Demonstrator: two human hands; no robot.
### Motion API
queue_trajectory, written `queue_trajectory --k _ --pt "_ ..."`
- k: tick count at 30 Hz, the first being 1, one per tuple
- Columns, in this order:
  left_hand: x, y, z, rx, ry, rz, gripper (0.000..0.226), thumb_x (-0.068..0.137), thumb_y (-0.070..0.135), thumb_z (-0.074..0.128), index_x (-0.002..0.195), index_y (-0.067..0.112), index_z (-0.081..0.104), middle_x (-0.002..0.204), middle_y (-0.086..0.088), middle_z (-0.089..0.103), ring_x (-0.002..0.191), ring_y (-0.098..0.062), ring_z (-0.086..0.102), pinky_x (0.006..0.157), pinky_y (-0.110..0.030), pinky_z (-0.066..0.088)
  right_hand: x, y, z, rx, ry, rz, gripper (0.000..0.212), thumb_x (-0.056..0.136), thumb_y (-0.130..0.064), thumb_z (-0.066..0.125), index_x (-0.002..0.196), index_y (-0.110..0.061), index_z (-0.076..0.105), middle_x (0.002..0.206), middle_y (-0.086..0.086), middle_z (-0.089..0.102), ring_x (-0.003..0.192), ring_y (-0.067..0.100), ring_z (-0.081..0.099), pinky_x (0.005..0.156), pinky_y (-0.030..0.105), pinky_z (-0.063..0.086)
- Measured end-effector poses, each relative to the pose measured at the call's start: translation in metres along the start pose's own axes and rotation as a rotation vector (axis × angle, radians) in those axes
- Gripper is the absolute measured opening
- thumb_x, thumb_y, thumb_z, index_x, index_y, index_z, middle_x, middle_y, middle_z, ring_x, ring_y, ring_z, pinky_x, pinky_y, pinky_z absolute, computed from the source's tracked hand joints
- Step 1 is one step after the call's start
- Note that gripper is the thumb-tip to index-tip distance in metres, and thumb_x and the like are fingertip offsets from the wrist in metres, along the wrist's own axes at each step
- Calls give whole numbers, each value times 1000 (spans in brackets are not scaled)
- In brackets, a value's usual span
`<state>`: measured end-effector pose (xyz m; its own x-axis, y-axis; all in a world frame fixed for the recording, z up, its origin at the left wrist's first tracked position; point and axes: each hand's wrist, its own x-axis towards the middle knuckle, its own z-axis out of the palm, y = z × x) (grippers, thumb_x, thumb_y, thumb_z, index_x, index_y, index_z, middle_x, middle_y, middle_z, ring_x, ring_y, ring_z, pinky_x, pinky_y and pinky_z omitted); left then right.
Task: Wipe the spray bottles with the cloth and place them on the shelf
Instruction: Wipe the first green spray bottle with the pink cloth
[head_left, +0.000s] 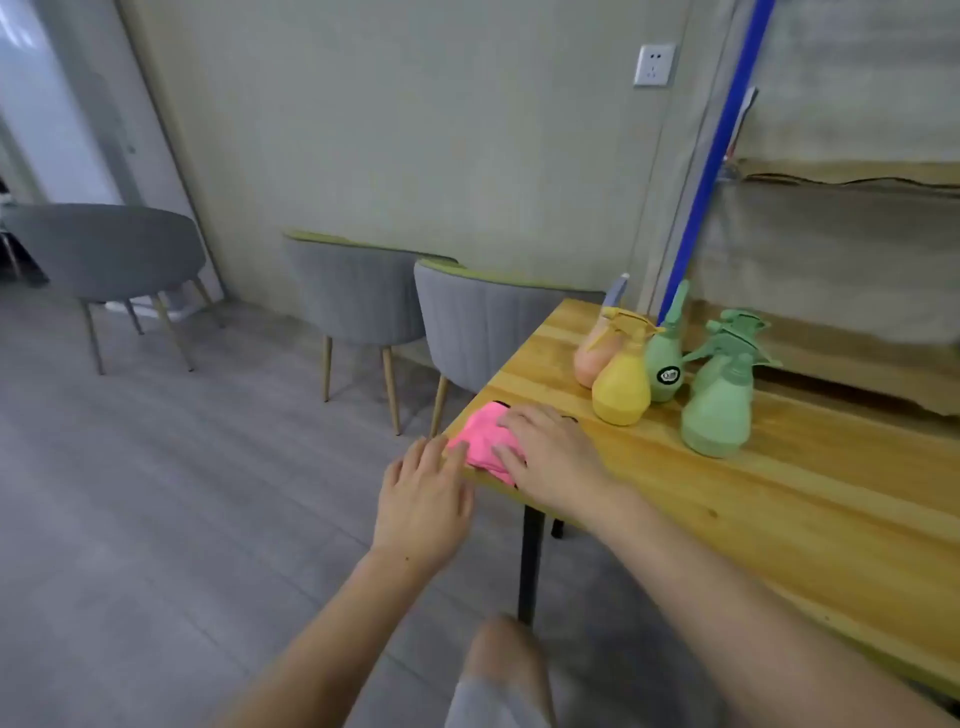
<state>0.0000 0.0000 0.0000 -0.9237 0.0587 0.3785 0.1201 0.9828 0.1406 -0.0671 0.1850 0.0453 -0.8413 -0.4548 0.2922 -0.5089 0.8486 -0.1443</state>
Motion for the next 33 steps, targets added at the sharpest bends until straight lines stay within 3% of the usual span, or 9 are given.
queue_trajectory --k 5,8,10,12,15,19,22,26,33 --pt "4 -10 11 -21 -18 -57 35 97 34 57 130 24 57 137 0 60 129 -24 57 99 -42 50 34 -4 14 73 -151 -48 46 105 -48 48 141 -21 60 147 -4 58 139 20 49 114 40 43" --pt "6 -13 16 -23 -25 -75 37 97 33 57 134 24 56 140 -1 59 131 -24 56 101 -42 50 34 2 20 39 -291 -26 57 105 -58 44 153 -27 51 163 -6 45 150 19 41 117 42 43" --pt "5 -12 15 -20 -47 -82 39 99 33 55 138 25 55 144 -2 57 135 -25 53 106 -43 48 28 7 22 30 -305 -4 55 107 -54 45 156 -29 49 167 -8 40 153 18 37 120 39 39" --pt "5 -9 15 -27 -64 -87 41 102 34 52 142 25 53 149 -3 54 139 -25 50 110 -43 45 20 11 20 49 -251 17 45 107 -46 48 149 -32 56 161 -11 48 147 18 43 114 39 44" --pt "5 0 10 -52 -73 -104 42 104 33 50 145 25 53 150 -3 52 141 -24 48 112 -42 43 6 13 8 52 -172 42 29 107 -41 51 129 -37 69 138 -15 63 126 15 55 92 35 51" --pt "11 18 -2 -84 -45 -79 42 104 35 48 146 27 52 151 -1 51 142 -23 47 112 -41 41 -9 24 -17 95 -67 141 27 108 -42 50 116 -33 73 110 -10 69 107 17 63 71 34 44" --pt "17 38 -13 -122 7 -49 42 105 37 48 145 28 53 149 1 52 140 -22 49 112 -41 43 -24 38 -36 162 67 211 27 108 -43 50 110 -29 73 98 -9 66 93 16 63 68 33 45" --pt "25 75 -26 -190 68 1 40 104 38 48 142 28 55 142 4 56 133 -22 54 107 -41 46 -60 59 -71 220 281 266 24 107 -37 53 116 -28 73 100 -9 69 88 14 62 70 34 50" --pt "45 160 -36 -294 106 139 39 105 40 47 143 30 53 134 9 58 122 -17 57 99 -37 48 -133 114 -118 287 563 404 24 103 -32 62 123 -27 75 104 -11 72 89 12 66 76 35 55"
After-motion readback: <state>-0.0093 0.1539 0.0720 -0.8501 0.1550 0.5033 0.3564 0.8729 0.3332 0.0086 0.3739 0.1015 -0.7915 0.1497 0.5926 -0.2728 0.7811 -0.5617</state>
